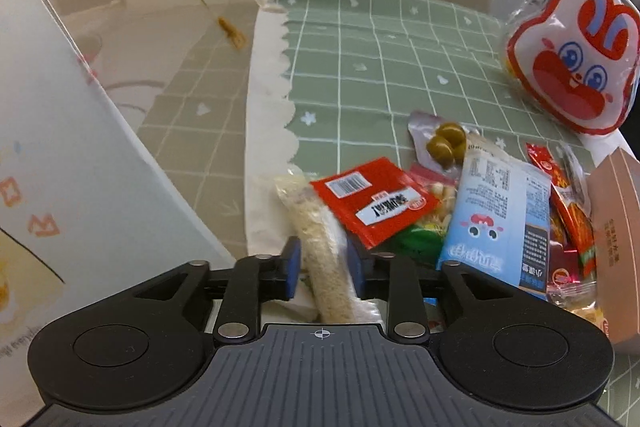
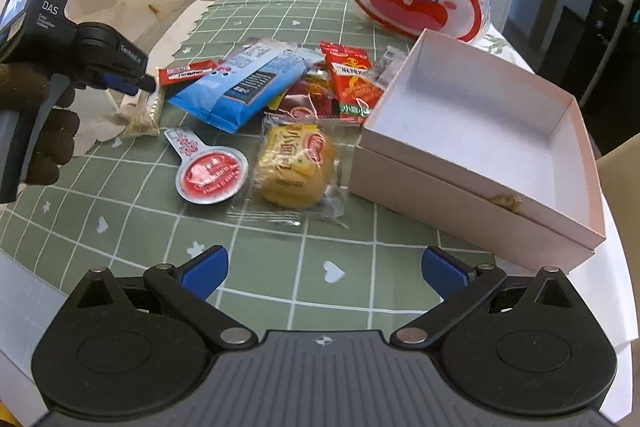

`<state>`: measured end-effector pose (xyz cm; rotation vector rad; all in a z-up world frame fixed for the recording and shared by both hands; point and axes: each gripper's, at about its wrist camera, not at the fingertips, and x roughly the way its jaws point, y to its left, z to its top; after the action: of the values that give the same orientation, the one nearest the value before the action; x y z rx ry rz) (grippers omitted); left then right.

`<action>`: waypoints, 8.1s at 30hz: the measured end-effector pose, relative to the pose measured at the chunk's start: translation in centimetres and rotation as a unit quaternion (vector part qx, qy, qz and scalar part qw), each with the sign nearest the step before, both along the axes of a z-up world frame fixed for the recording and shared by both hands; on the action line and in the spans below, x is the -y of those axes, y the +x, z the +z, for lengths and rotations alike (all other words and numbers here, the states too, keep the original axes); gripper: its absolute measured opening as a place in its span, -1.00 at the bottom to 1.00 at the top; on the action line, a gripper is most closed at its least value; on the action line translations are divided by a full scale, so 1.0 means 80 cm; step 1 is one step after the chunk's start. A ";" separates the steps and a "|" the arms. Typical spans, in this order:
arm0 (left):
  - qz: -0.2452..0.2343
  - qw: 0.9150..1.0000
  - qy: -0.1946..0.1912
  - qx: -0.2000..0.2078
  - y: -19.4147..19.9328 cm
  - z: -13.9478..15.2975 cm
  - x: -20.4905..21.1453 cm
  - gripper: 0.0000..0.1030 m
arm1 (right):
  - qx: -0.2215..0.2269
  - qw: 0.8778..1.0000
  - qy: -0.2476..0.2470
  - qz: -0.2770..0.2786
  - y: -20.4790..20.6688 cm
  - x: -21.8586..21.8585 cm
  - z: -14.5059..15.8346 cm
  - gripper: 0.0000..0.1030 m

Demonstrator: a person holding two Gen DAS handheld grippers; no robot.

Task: Organize snacks
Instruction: 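Reach the left tool to the rice-cracker bar and close on it, then grasp the red spicy-strip packet with the right tool while left holds the bar, then drop the bar and red packet into the pink box with both tools, then grasp the blue seaweed snack bag with the left tool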

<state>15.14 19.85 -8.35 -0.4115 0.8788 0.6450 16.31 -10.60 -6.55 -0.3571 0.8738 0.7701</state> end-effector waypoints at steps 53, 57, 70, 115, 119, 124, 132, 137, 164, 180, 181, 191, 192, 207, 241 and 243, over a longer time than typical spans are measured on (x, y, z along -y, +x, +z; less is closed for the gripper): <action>-0.064 0.977 -0.197 0.057 -0.215 -0.004 0.094 -0.34 | 0.011 0.975 0.021 0.222 0.025 -0.226 0.025 -0.61; -0.053 0.979 -0.188 0.056 -0.223 0.001 0.090 -0.34 | 0.011 0.981 0.052 0.186 0.032 -0.240 0.025 0.29; -0.038 0.984 -0.166 0.055 -0.295 0.011 0.041 -0.34 | 0.060 0.993 -0.008 0.103 0.039 -0.351 -0.042 0.50; -0.130 0.975 -0.177 0.034 -0.246 -0.001 0.067 -0.34 | 0.051 0.994 -0.005 0.093 -0.154 -0.114 -0.013 -0.78; -0.149 0.973 -0.177 0.024 -0.233 -0.007 0.081 -0.34 | 0.011 0.997 0.031 0.069 -0.138 -0.071 -0.002 -0.53; -0.115 0.980 -0.158 0.027 -0.239 -0.004 0.071 -0.34 | -0.094 0.992 0.085 0.019 -0.125 -0.063 -0.007 0.61; -0.089 0.982 -0.161 0.035 -0.271 0.001 0.048 -0.34 | -0.055 0.998 -0.010 -0.024 -0.155 -0.141 -0.034 0.72; -0.085 0.981 -0.167 0.049 -0.286 0.003 0.039 -0.34 | -0.058 0.995 -0.040 -0.066 -0.153 -0.146 -0.040 1.00; -0.343 0.917 -0.099 0.180 -0.040 0.169 0.200 -0.34 | 0.082 0.989 0.050 -0.112 -0.075 0.128 0.118 -0.26; -0.294 0.947 -0.127 0.016 0.214 0.008 0.284 -0.32 | 0.104 0.980 0.078 -0.150 0.022 0.237 0.100 -0.25; -0.295 0.949 -0.114 0.008 0.211 0.002 0.289 -0.32 | 0.103 0.980 0.080 -0.149 0.029 0.240 0.098 -0.25; -0.234 0.957 -0.078 0.153 0.114 0.080 0.259 -0.32 | 0.065 0.989 0.093 -0.093 0.126 0.194 0.068 -0.25; -0.234 0.957 -0.075 0.154 0.093 0.083 0.255 -0.32 | 0.062 0.991 0.088 -0.083 0.137 0.178 0.061 -0.25; -0.128 0.983 -0.092 0.090 -0.069 0.034 0.125 -0.32 | 0.080 0.992 0.079 -0.063 0.116 0.107 0.050 0.23; -0.096 0.951 -0.245 0.163 0.046 -0.019 -0.024 -0.32 | 0.036 0.999 -0.027 0.014 0.115 -0.152 0.023 -0.70; -0.102 0.945 -0.252 0.179 0.048 -0.023 -0.026 -0.32 | 0.039 0.998 -0.050 0.023 0.117 -0.164 0.008 -0.70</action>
<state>19.00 21.95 -10.19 -0.8581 0.7163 0.1334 25.68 2.53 -5.94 -0.4951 0.8342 0.7518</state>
